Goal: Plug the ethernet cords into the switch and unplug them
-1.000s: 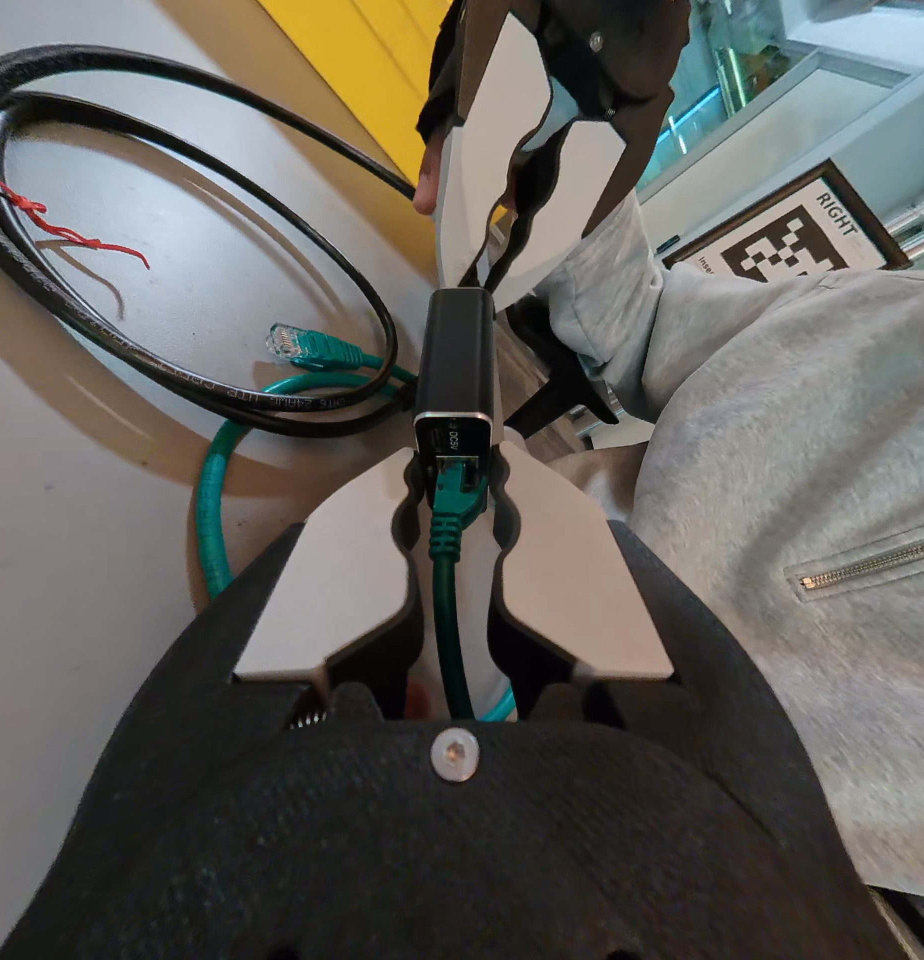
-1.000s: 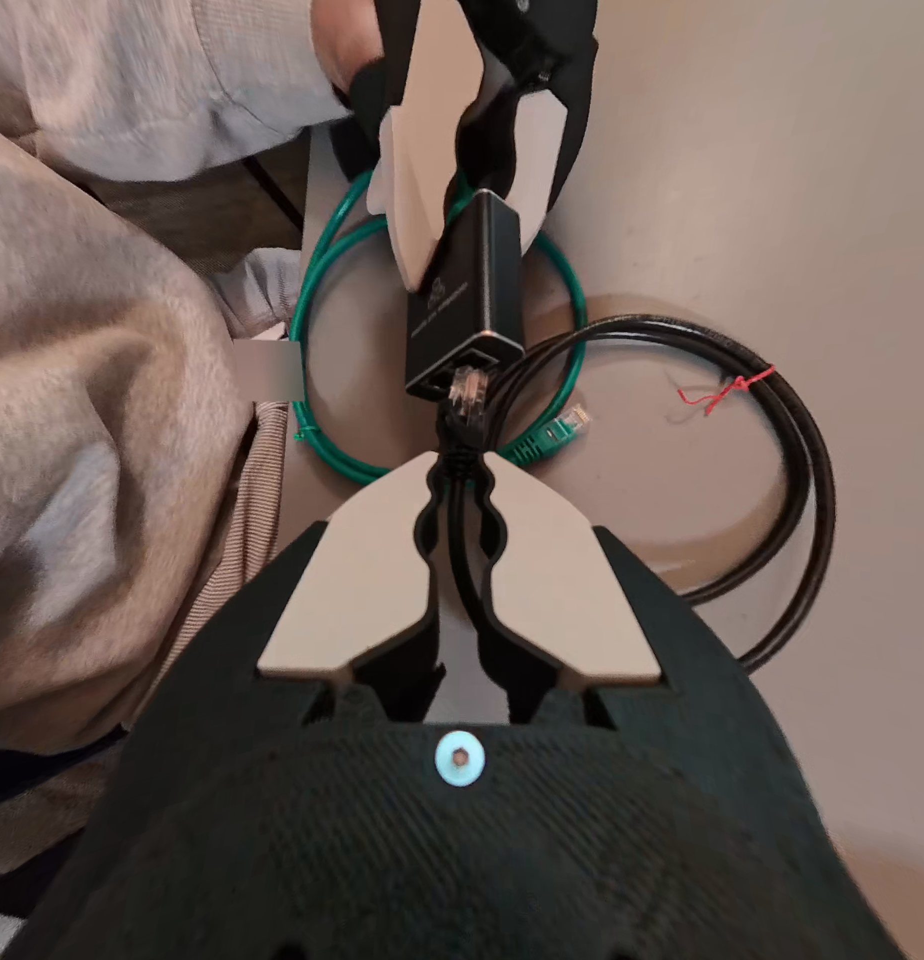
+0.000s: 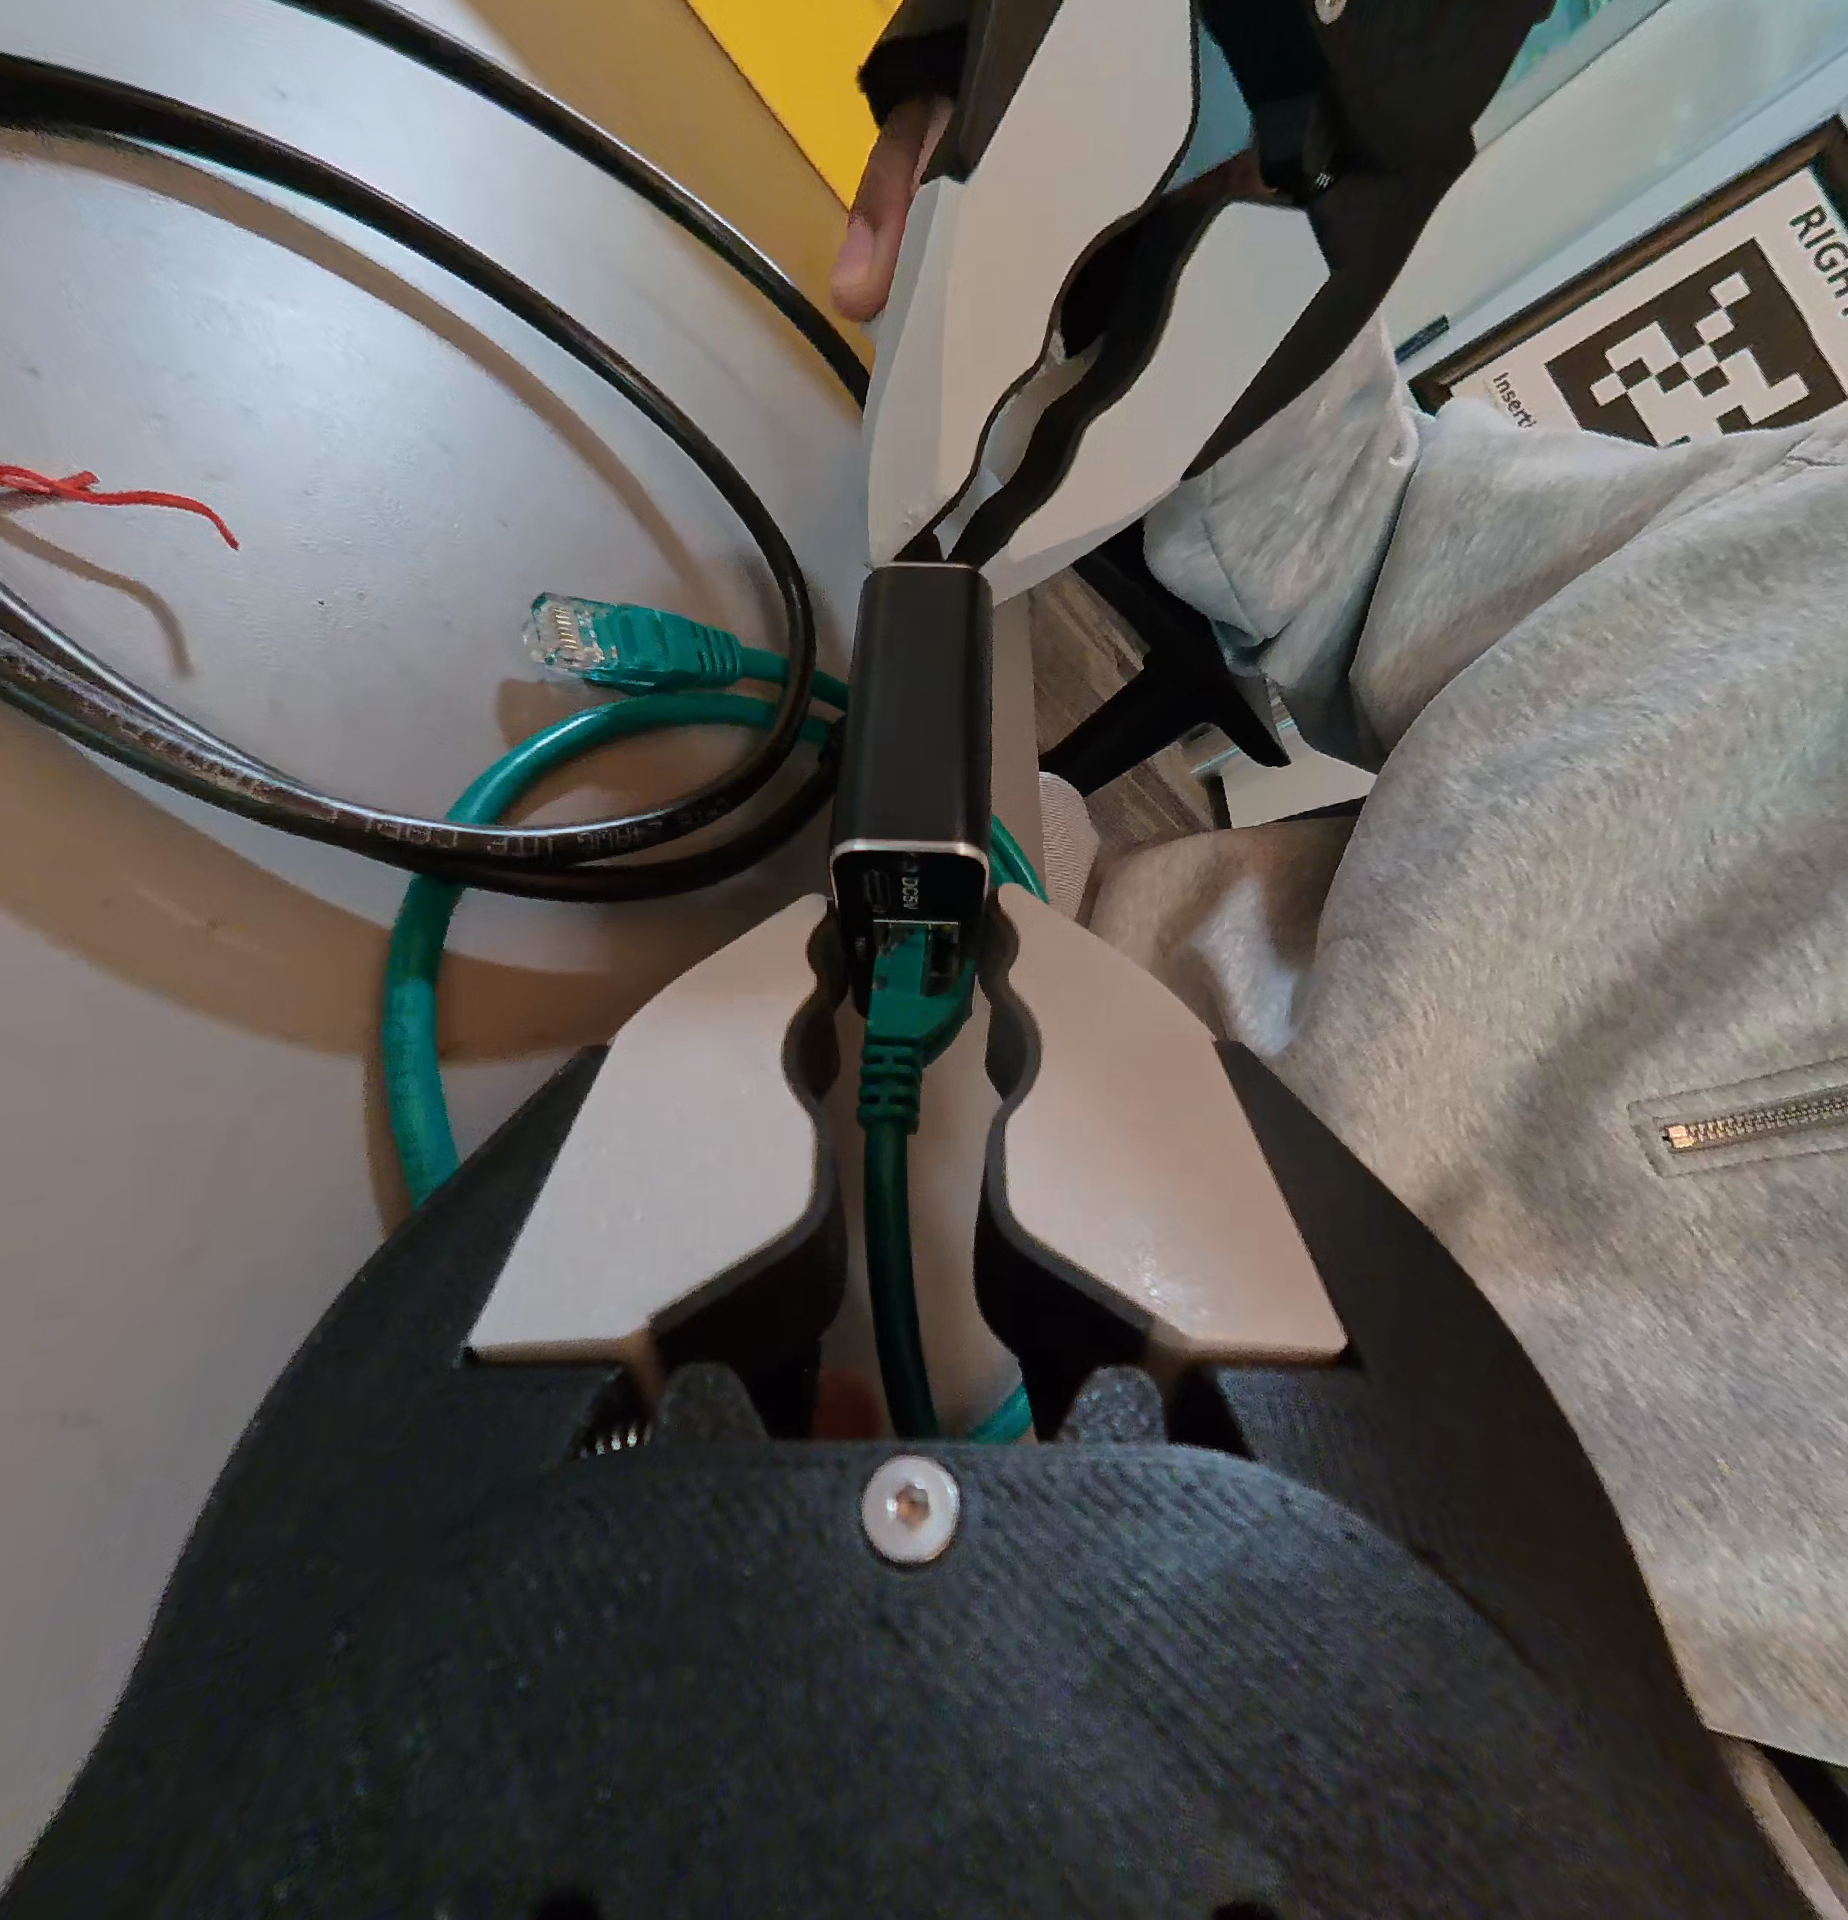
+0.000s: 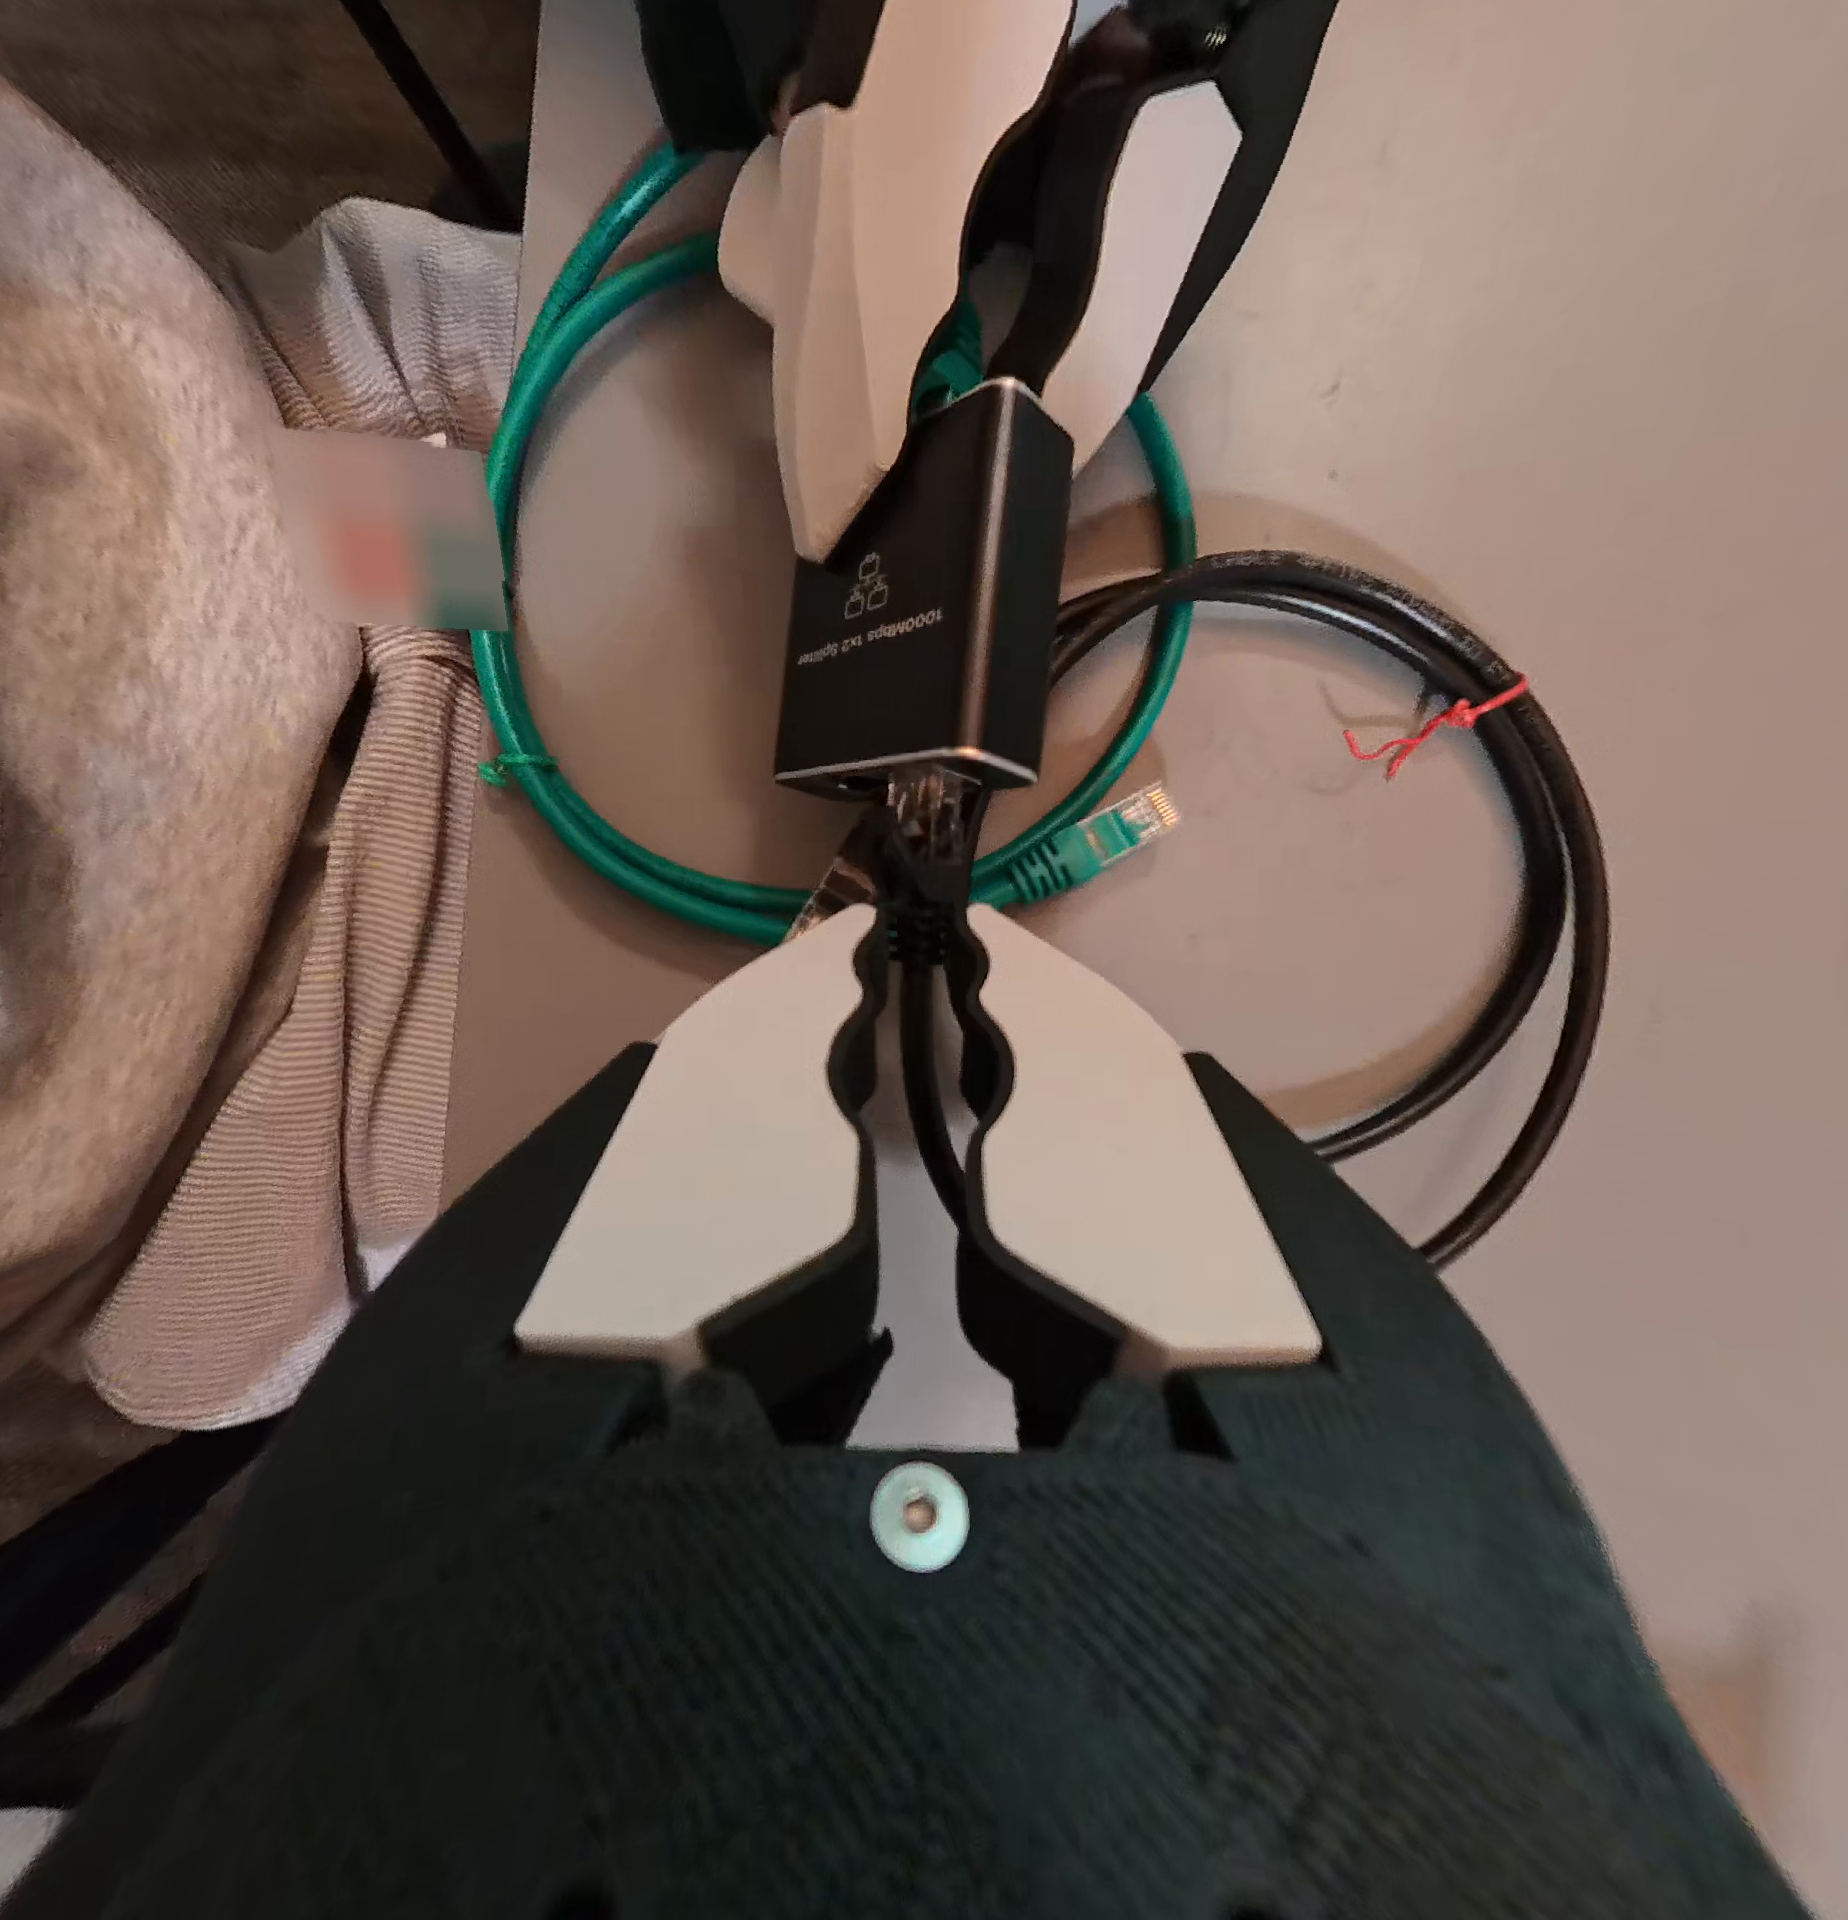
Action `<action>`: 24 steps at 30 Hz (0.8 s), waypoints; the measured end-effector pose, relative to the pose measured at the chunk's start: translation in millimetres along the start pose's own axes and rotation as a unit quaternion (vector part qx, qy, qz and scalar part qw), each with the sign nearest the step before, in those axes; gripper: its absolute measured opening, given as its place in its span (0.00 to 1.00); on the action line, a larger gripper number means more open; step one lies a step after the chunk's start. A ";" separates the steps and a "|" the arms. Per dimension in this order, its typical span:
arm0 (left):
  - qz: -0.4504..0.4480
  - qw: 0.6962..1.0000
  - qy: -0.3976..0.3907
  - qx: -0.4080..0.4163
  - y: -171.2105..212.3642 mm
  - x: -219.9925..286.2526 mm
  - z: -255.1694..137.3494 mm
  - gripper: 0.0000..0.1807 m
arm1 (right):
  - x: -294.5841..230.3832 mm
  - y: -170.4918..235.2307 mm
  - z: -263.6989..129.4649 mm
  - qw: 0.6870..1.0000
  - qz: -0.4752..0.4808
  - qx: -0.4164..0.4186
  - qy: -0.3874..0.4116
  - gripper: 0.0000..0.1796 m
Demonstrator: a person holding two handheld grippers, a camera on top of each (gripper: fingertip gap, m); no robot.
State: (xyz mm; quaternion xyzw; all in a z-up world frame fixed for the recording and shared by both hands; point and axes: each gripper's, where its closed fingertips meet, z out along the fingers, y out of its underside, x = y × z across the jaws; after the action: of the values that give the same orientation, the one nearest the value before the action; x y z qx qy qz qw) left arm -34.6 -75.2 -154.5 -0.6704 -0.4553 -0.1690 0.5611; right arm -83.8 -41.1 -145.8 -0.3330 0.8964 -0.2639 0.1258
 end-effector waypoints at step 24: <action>-0.002 1.000 -0.001 0.025 -12.2 -4.2 0.1 0.14 | -8.5 -7.0 31.5 0.998 0.014 0.043 -0.040 0.06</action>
State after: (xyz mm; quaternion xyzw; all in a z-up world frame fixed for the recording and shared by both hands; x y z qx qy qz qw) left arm -46.6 -77.4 -150.3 -0.6554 -0.4612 -0.1586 0.5767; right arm -61.1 -52.2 -167.6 -0.3248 0.8833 -0.2868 0.1790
